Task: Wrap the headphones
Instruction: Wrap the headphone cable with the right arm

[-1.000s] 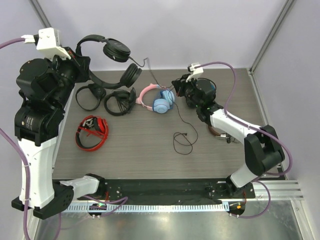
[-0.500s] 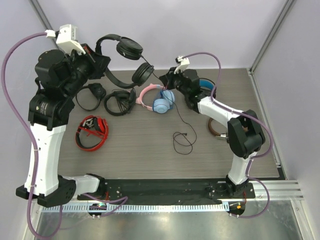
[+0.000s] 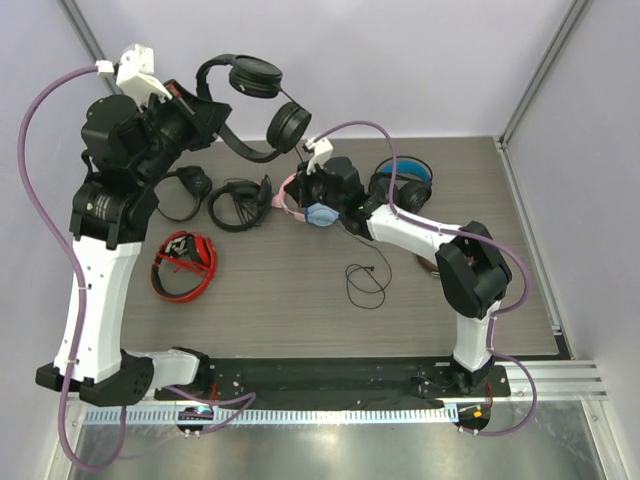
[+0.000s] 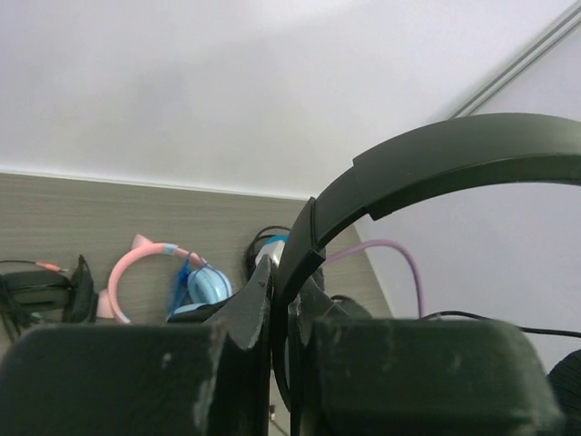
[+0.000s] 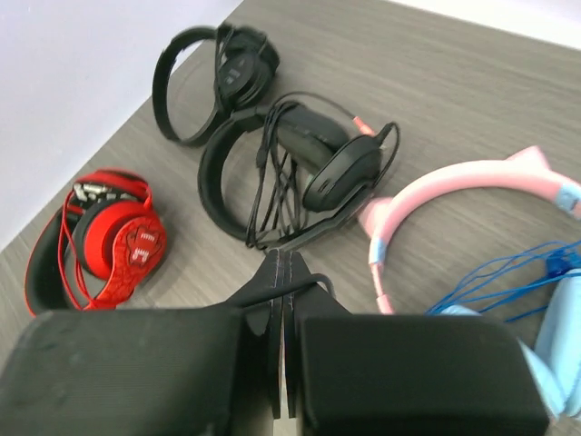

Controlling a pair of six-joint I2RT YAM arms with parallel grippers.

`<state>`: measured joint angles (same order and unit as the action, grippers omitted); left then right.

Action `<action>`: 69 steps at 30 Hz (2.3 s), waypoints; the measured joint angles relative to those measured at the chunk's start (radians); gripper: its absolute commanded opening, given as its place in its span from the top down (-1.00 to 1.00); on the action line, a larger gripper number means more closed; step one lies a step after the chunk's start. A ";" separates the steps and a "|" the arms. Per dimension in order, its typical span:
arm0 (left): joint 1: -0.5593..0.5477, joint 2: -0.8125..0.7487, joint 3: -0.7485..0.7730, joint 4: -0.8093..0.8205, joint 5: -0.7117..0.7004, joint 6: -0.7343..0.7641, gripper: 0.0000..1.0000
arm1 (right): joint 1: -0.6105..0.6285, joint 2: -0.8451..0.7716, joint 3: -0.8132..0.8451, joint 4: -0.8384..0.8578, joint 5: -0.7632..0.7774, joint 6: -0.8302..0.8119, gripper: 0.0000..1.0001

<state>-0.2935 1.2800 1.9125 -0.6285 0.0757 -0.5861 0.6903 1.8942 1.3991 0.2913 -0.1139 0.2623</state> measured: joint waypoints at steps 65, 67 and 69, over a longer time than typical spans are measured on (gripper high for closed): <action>0.093 -0.010 -0.311 0.182 -0.259 -0.160 1.00 | 0.520 -0.238 -0.005 -0.427 0.241 -0.226 0.98; 0.093 -0.008 -0.314 0.180 -0.259 -0.157 1.00 | 0.532 -0.238 0.012 -0.433 0.251 -0.231 0.76; 0.093 -0.008 -0.314 0.176 -0.259 -0.145 0.99 | 0.539 -0.239 0.017 -0.444 0.279 -0.233 0.30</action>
<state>-0.2005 1.2724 1.5982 -0.4522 -0.1833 -0.7307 1.2289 1.6550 1.4158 -0.1524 0.1654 0.0292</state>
